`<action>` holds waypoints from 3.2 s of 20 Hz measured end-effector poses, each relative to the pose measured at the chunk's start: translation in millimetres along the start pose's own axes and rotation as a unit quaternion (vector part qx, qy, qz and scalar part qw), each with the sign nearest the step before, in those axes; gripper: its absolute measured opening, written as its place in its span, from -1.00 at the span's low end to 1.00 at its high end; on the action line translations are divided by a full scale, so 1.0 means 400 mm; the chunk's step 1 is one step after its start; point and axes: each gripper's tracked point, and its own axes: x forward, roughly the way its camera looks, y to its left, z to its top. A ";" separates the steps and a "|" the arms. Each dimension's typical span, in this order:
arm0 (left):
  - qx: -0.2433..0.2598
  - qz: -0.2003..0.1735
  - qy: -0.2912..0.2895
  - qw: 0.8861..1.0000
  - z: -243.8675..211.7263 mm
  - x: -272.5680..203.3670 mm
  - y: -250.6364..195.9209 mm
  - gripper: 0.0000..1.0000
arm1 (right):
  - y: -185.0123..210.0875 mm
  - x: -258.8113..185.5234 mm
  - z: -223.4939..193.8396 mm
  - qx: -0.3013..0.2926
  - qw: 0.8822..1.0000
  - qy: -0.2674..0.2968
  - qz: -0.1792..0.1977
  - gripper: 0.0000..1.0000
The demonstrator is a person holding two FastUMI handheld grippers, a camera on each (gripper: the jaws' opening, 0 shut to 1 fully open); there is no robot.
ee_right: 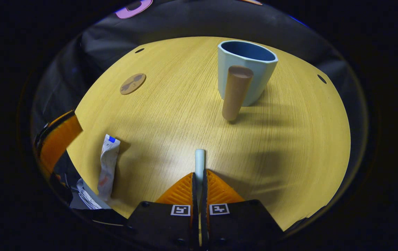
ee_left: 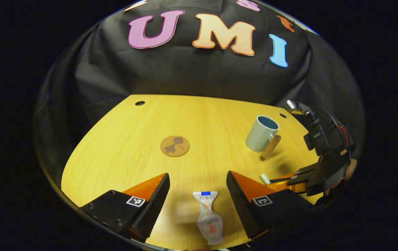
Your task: Put the toothbrush and toothpaste on the desktop into the cup, then pick up the cup and place it on the coaster on the desktop.
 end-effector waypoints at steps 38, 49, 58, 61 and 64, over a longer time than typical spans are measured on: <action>0.020 -0.009 0.104 0.994 -0.189 0.086 -0.039 -0.98 | 0.001 -0.004 0.004 -0.027 0.999 -0.031 0.022 -0.92; 0.000 -0.035 0.100 0.994 -0.161 0.058 -0.072 -0.99 | 0.017 -0.062 0.041 0.005 0.995 -0.085 0.060 -0.89; 0.002 -0.038 0.096 0.995 -0.134 0.039 -0.085 -1.00 | 0.009 -0.235 0.228 0.065 0.973 -0.200 0.100 -0.89; -0.002 -0.042 0.095 0.995 -0.123 0.032 -0.101 -0.99 | -0.018 -0.303 0.327 0.059 0.961 -0.255 0.087 -0.90; -0.002 -0.043 0.089 0.995 -0.106 0.022 -0.110 -1.00 | -0.037 -0.354 0.414 0.053 0.949 -0.300 0.083 -0.90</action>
